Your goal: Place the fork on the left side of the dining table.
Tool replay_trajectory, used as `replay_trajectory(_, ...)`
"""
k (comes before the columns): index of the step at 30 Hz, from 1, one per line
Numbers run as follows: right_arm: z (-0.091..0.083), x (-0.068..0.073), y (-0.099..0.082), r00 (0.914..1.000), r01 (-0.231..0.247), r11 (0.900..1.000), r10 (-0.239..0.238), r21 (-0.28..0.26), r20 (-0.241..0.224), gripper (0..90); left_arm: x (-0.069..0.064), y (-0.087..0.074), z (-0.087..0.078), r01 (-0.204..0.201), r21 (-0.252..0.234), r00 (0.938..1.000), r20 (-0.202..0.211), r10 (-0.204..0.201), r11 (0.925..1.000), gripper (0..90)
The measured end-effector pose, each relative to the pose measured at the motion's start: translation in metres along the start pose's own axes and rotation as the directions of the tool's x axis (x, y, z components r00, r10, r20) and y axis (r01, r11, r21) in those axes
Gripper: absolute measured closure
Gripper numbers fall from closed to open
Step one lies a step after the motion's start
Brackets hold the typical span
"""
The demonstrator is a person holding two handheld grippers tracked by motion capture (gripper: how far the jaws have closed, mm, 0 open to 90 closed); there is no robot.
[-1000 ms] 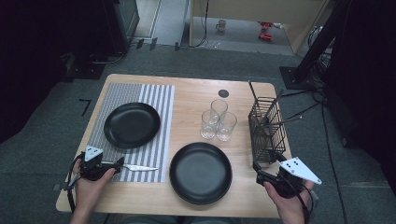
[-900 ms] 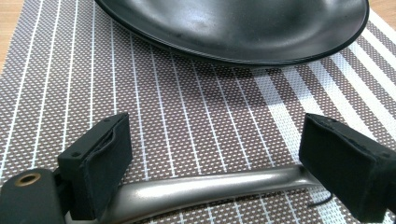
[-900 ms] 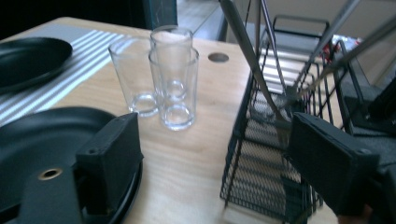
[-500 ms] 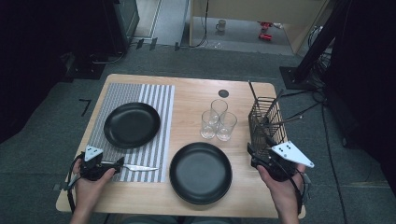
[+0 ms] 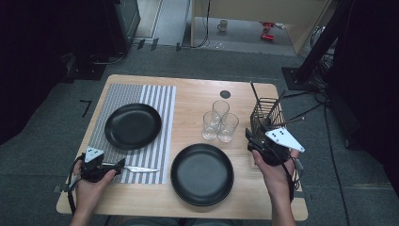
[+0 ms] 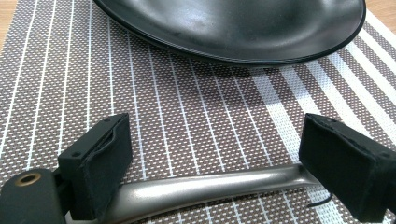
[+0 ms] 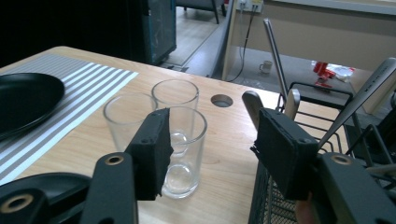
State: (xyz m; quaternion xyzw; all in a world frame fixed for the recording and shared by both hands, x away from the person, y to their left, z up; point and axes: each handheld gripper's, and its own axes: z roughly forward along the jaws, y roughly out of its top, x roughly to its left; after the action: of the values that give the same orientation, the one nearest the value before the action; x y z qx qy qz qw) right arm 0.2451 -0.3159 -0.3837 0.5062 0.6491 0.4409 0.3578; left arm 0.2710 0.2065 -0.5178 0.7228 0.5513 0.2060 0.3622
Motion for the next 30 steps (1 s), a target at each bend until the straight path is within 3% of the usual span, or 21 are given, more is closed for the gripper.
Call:
replay_trajectory(9, 0.016, 0.002, 0.003, 0.9941, 0.069, 0.9975, -0.07, 0.015, 0.082, 51.8, 0.0, 0.0, 0.0, 0.003, -0.002, 1.0, 0.002, -0.003, 1.0, 10.2)
replay_trajectory(16, 0.025, 0.002, 0.005, 0.9904, 0.072, 0.9974, -0.071, 0.0, 0.118, 55.5, 0.0, 0.0, 0.0, 0.005, -0.003, 1.0, 0.005, -0.005, 1.0, 10.2)
replay_trajectory(30, 0.037, -0.001, 0.008, 0.9793, 0.097, 0.9948, -0.101, 0.033, 0.175, 67.0, 0.001, 0.0, 0.0, 0.005, -0.004, 1.0, 0.003, -0.005, 1.0, 12.5)
